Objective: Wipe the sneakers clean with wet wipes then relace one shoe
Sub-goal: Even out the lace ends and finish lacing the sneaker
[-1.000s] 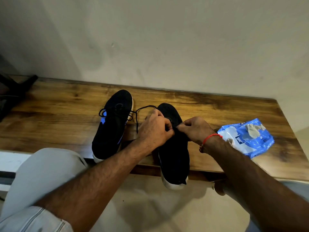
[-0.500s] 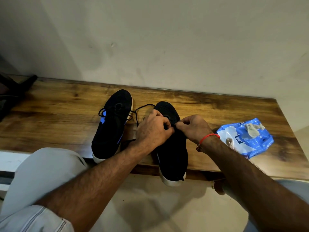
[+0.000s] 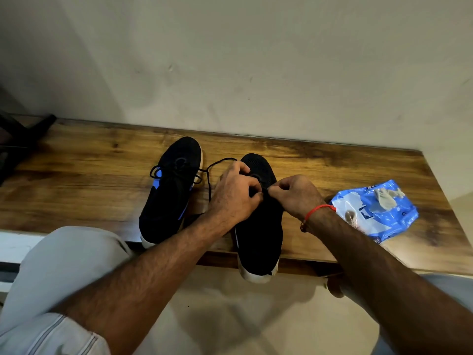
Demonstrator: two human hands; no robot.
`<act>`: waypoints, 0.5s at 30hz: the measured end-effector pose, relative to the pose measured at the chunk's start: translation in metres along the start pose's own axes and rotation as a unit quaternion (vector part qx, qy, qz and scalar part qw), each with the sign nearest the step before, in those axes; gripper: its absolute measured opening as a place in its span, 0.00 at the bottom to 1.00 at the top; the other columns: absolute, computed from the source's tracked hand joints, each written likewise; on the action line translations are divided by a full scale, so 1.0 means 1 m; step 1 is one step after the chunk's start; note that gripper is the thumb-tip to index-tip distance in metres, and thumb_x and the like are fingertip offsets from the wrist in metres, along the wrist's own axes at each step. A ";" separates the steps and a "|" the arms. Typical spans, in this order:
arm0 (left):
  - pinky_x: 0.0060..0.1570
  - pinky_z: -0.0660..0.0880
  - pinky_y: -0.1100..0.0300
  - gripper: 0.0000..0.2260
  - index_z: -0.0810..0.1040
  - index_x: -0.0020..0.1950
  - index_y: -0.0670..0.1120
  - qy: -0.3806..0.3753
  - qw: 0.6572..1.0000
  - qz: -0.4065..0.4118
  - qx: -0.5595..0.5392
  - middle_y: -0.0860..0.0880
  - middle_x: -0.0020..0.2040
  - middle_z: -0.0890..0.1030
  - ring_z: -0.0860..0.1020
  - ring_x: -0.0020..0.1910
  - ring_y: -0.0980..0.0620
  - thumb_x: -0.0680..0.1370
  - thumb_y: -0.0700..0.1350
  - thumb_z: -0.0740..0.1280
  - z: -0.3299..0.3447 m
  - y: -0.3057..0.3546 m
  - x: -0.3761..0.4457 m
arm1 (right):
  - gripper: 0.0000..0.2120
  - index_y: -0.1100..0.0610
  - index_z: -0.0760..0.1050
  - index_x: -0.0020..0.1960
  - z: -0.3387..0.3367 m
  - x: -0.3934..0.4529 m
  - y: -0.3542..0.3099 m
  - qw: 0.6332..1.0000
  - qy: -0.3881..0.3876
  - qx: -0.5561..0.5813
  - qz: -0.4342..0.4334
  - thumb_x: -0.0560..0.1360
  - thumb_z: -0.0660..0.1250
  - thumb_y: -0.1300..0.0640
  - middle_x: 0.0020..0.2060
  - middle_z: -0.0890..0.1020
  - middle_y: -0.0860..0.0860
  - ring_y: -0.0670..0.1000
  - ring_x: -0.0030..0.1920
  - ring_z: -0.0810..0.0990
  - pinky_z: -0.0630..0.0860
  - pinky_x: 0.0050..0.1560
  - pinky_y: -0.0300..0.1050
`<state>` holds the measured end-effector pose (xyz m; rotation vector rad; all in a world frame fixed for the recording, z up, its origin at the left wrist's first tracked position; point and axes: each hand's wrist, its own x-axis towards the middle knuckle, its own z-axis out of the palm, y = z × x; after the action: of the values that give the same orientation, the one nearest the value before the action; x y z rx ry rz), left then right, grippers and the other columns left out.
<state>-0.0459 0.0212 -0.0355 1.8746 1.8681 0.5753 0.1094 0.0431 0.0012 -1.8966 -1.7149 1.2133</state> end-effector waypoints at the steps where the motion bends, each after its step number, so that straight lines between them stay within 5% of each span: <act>1: 0.64 0.71 0.52 0.07 0.86 0.52 0.53 -0.001 1.000 -0.003 -0.003 0.51 0.66 0.68 0.68 0.67 0.50 0.76 0.52 0.74 0.000 0.000 0.000 | 0.06 0.54 0.84 0.43 0.000 0.000 0.000 1.000 0.001 -0.002 0.000 0.76 0.69 0.55 0.39 0.84 0.50 0.48 0.42 0.81 0.78 0.41 0.45; 7: 0.67 0.70 0.47 0.07 0.86 0.52 0.53 -0.009 0.999 -0.017 -0.038 0.50 0.67 0.68 0.67 0.69 0.49 0.76 0.51 0.74 0.001 0.000 0.001 | 0.06 0.53 0.83 0.42 0.000 0.001 0.000 1.000 0.008 -0.007 -0.001 0.76 0.69 0.54 0.38 0.84 0.49 0.46 0.40 0.80 0.76 0.37 0.40; 15: 0.67 0.69 0.48 0.08 0.86 0.53 0.54 -0.018 0.999 -0.036 -0.018 0.50 0.68 0.67 0.67 0.69 0.48 0.77 0.53 0.73 0.000 0.000 0.001 | 0.06 0.54 0.83 0.43 -0.001 0.004 0.002 0.998 -0.063 -0.012 0.008 0.74 0.72 0.53 0.39 0.85 0.52 0.51 0.43 0.85 0.83 0.49 0.54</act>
<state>-0.0464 0.0220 -0.0355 1.7742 1.8813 0.5440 0.1113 0.0463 -0.0006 -1.8882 -1.7875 1.3516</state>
